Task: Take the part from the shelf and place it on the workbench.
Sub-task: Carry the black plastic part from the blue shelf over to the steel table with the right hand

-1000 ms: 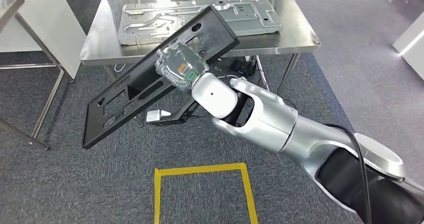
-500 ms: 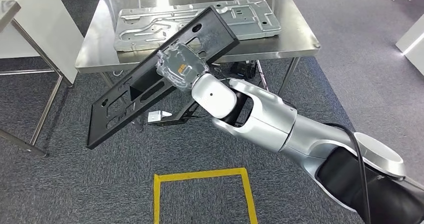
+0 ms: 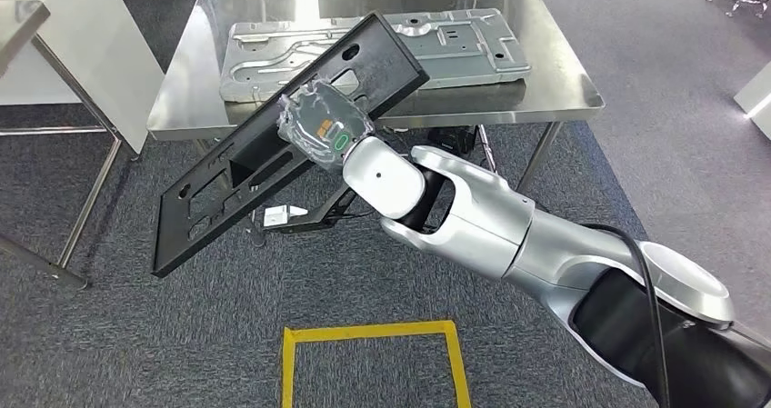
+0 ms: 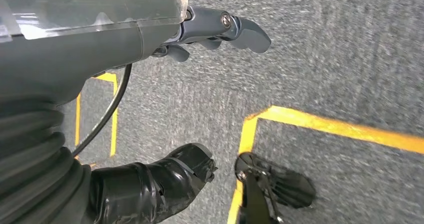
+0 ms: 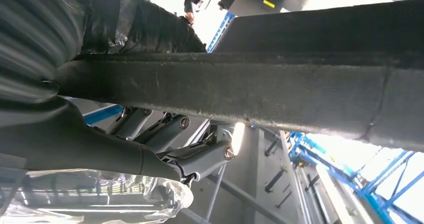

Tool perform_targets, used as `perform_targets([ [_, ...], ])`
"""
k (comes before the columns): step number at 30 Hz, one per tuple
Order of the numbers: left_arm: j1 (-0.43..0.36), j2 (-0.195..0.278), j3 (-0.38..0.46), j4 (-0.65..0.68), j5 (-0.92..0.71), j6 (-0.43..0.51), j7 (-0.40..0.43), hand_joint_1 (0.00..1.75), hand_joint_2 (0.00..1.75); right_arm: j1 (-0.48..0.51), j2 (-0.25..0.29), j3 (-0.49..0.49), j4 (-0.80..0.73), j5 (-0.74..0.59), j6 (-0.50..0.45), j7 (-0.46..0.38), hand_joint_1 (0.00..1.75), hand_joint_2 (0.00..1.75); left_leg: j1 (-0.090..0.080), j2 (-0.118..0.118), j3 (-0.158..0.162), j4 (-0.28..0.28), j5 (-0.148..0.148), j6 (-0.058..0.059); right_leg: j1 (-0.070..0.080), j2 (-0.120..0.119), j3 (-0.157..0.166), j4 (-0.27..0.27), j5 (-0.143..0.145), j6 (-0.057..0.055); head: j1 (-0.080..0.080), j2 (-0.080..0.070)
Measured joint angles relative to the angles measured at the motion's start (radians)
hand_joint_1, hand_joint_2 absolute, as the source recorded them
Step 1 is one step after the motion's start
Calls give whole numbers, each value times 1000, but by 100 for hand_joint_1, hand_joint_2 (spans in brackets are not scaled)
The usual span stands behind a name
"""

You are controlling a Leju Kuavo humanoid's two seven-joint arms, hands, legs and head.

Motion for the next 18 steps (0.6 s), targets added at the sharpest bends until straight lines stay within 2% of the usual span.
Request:
perform_targets([
  [3,-1,1,0,0,0,7,8,0,175,-2,10,5,7,5,-4,-1,175,175,1,-2,-1,-3,-8,-17,2,3,15,-33,-10,-9,0,0],
  [5,0,2,0,0,-1,16,17,0,175,-1,22,8,16,13,-9,-1,175,175,3,2,-12,24,-26,-27,-1,4,24,-42,-12,-18,-1,0],
  [6,0,2,0,0,-2,21,21,0,175,-1,29,10,21,18,-14,0,175,175,4,4,-32,64,-44,-31,-3,4,30,-46,-13,-23,-2,0],
  [8,-1,2,1,0,-3,26,25,0,175,1,43,12,34,25,-26,3,175,175,5,7,-103,188,-82,-39,-1,2,41,-47,-22,-30,-4,0],
  [9,-1,3,1,0,-4,27,25,0,175,4,48,14,40,26,-30,3,175,175,5,7,-138,240,-89,-42,-1,1,47,-47,-27,-32,-4,0],
  [10,0,3,1,0,-4,27,26,0,175,7,53,16,46,27,-31,3,175,175,5,9,-162,264,-79,-45,0,1,53,-46,-32,-32,-4,0],
  [11,2,4,1,0,-4,27,26,0,175,9,56,17,51,28,-32,3,175,175,5,10,-167,250,-51,-45,0,2,60,-45,-38,-32,-4,0],
  [13,5,5,1,0,-4,27,26,0,175,10,61,18,59,30,-32,4,175,175,6,13,-132,132,31,-43,-1,3,74,-41,-51,-29,-4,0],
  [14,5,6,1,0,-4,27,26,0,175,8,63,18,62,30,-32,4,175,175,3,14,-106,70,58,-40,1,4,78,-38,-57,-26,-4,0],
  [15,4,7,1,0,-5,27,27,0,175,7,66,18,64,31,-32,5,175,175,1,14,-88,27,71,-35,2,5,79,-37,-62,-22,-4,0],
  [16,3,7,1,0,-5,27,26,0,175,6,68,18,66,31,-33,5,175,175,-2,14,-79,8,70,-30,3,6,79,-36,-64,-17,-4,0],
  [18,1,8,2,0,-5,27,26,0,175,5,71,18,70,31,-33,5,175,175,-3,12,-74,2,64,-17,5,6,80,-38,-68,-8,-3,0],
])
